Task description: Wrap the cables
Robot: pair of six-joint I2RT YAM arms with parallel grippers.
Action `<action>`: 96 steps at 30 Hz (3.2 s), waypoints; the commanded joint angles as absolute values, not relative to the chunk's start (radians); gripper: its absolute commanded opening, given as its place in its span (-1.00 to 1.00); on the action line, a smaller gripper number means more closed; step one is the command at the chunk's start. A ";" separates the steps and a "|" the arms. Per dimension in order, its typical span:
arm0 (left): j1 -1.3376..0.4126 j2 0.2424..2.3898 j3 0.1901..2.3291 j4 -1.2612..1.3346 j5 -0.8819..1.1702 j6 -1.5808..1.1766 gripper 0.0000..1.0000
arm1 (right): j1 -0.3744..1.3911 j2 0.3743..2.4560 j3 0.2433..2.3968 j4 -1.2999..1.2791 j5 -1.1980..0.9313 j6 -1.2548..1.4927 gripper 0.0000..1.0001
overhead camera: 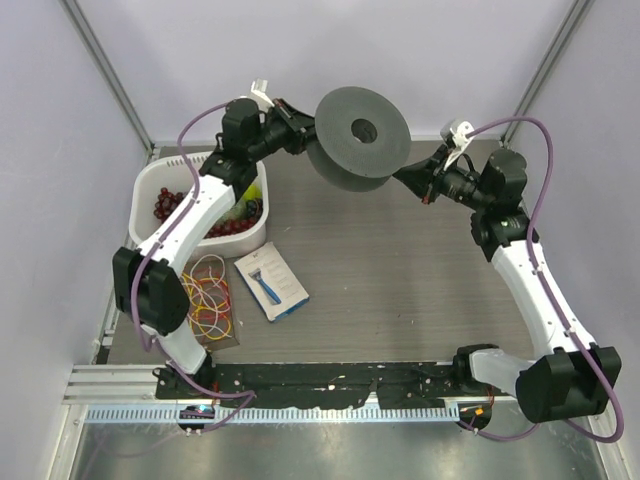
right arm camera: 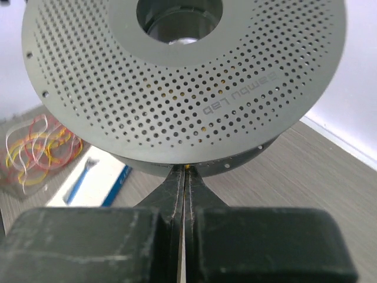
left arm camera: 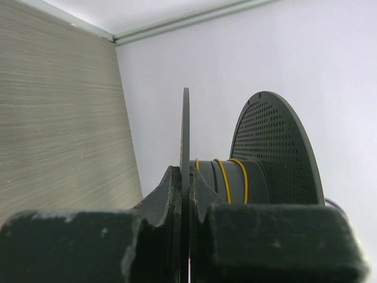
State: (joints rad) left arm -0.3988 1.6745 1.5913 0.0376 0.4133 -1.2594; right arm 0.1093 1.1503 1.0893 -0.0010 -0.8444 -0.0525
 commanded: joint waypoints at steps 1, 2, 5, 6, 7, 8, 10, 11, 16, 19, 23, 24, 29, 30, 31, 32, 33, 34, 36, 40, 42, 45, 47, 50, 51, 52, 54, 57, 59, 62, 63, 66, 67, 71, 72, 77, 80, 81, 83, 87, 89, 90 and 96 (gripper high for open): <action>-0.397 1.747 1.712 0.003 0.197 -1.338 -1.00 | 0.106 1.137 0.984 0.340 -0.698 0.360 -0.99; -0.406 1.772 1.738 0.003 0.175 -1.336 -1.00 | 0.110 1.143 0.974 0.363 -0.654 0.385 -0.99; -0.437 1.837 1.816 -0.050 0.111 -1.310 -1.00 | 0.109 1.193 0.948 0.442 -0.588 0.497 -0.99; -0.445 1.859 1.839 -0.060 0.091 -1.309 -1.00 | 0.112 1.204 0.943 0.451 -0.562 0.518 -0.99; -0.451 1.890 1.870 -0.064 0.074 -1.310 -1.00 | 0.112 1.227 0.928 0.481 -0.552 0.559 -0.99; -0.454 1.913 1.894 -0.061 0.063 -1.312 -1.00 | 0.115 1.236 0.917 0.503 -0.542 0.586 -0.99; -0.463 1.966 1.940 -0.040 0.046 -1.321 -1.00 | 0.127 1.265 0.899 0.538 -0.519 0.614 -0.99; -0.468 1.991 1.959 -0.037 0.038 -1.328 -1.00 | 0.129 1.285 0.885 0.554 -0.511 0.624 -0.99; -0.477 2.103 2.005 0.055 0.028 -1.355 -1.00 | 0.141 1.385 0.876 0.618 -0.474 0.627 -0.99; -0.477 2.172 2.000 0.115 0.029 -1.365 -1.00 | 0.141 1.469 0.913 0.627 -0.431 0.597 -0.99; -0.477 2.244 1.980 0.205 0.014 -1.351 -1.00 | 0.137 1.581 0.966 0.650 -0.400 0.581 -0.99; -0.476 2.259 1.983 0.221 0.008 -1.350 -1.00 | 0.137 1.615 0.986 0.661 -0.393 0.580 -0.99; -0.476 2.374 2.065 0.244 -0.024 -1.342 -1.00 | 0.129 1.747 1.072 0.693 -0.351 0.577 -0.99; -0.477 2.399 2.092 0.242 -0.035 -1.341 -1.00 | 0.127 1.785 1.101 0.695 -0.350 0.575 -0.99; -0.477 2.417 2.103 0.242 -0.046 -1.339 -1.00 | 0.124 1.801 1.115 0.696 -0.347 0.577 -0.99; -0.479 2.439 2.117 0.239 -0.060 -1.341 -1.00 | 0.124 1.836 1.138 0.698 -0.342 0.575 -0.99; -0.480 2.457 2.134 0.242 -0.069 -1.341 -1.00 | 0.124 1.850 1.149 0.699 -0.338 0.577 -0.99; -0.480 2.477 2.147 0.242 -0.074 -1.339 -1.00 | 0.121 1.883 1.169 0.699 -0.334 0.577 -0.99; -0.483 2.516 2.177 0.242 -0.078 -1.338 -1.00 | 0.120 1.933 1.196 0.713 -0.334 0.578 -0.99; -0.491 2.574 2.215 0.252 -0.100 -1.330 -1.00 | 0.120 2.005 1.239 0.750 -0.337 0.586 -0.99; -0.492 2.600 2.229 0.262 -0.107 -1.325 -1.00 | 0.120 2.029 1.255 0.761 -0.334 0.591 -0.99; -0.495 2.641 2.263 0.265 -0.120 -1.318 -1.00 | 0.120 2.072 1.285 0.767 -0.333 0.588 -0.99; -0.499 2.666 2.286 0.259 -0.135 -1.318 -0.99 | 0.118 2.097 1.305 0.770 -0.336 0.592 -0.99; -0.502 2.697 2.312 0.262 -0.146 -1.307 -0.99 | 0.118 2.132 1.324 0.779 -0.337 0.597 -0.99; -0.502 2.707 2.325 0.259 -0.152 -1.302 -0.99 | 0.118 2.150 1.337 0.782 -0.336 0.592 -0.99; -0.500 2.724 2.342 0.255 -0.156 -1.302 -1.00 | 0.118 2.158 1.344 0.784 -0.330 0.586 -0.99; -0.502 2.747 2.359 0.255 -0.161 -1.304 -1.00 | 0.115 2.189 1.368 0.788 -0.333 0.580 -0.99; -0.499 2.773 2.373 0.253 -0.164 -1.305 -0.99 | 0.112 2.235 1.411 0.790 -0.360 0.563 -0.99; -0.499 2.793 2.384 0.256 -0.161 -1.307 -0.95 | 0.107 2.264 1.437 0.787 -0.399 0.558 -0.99; -0.497 2.822 2.408 0.259 -0.150 -1.309 -0.93 | 0.101 2.312 1.473 0.787 -0.440 0.554 -0.99; -0.497 2.833 2.414 0.262 -0.146 -1.301 -0.92 | 0.098 2.319 1.486 0.796 -0.458 0.551 -0.99; -0.497 2.850 2.419 0.279 -0.115 -1.287 -0.92 | 0.089 2.358 1.522 0.811 -0.497 0.546 -0.99; -0.499 2.853 2.416 0.285 -0.104 -1.284 -0.90 | 0.083 2.364 1.535 0.813 -0.517 0.548 -0.99; -0.503 2.870 2.431 0.284 -0.095 -1.267 -0.83 | 0.075 2.391 1.571 0.802 -0.558 0.540 -0.99; -0.505 2.876 2.439 0.282 -0.095 -1.263 -0.81 | 0.077 2.401 1.580 0.793 -0.564 0.538 -0.99; -0.517 2.893 2.450 0.272 -0.100 -1.262 -0.75 | 0.063 2.430 1.612 0.785 -0.552 0.519 -0.99; -0.522 2.907 2.470 0.259 -0.103 -1.262 -0.71 | 0.055 2.442 1.634 0.778 -0.554 0.517 -0.99; -0.523 2.911 2.473 0.256 -0.104 -1.262 -0.69 | 0.055 2.448 1.640 0.775 -0.554 0.515 -0.99; -0.522 2.911 2.473 0.253 -0.110 -1.262 -0.57 | 0.054 2.459 1.655 0.772 -0.560 0.511 -0.99; -0.522 2.899 2.456 0.253 -0.104 -1.261 -0.57 | 0.052 2.483 1.701 0.759 -0.560 0.506 -0.99; -0.522 2.895 2.453 0.247 -0.107 -1.266 -0.55 | 0.051 2.494 1.716 0.753 -0.560 0.503 -0.99; -0.522 2.892 2.450 0.244 -0.109 -1.267 -0.49 | 0.051 2.497 1.718 0.752 -0.560 0.503 -0.99; -0.523 2.856 2.405 0.238 -0.097 -1.290 -0.33 | 0.051 2.508 1.721 0.741 -0.555 0.508 -0.99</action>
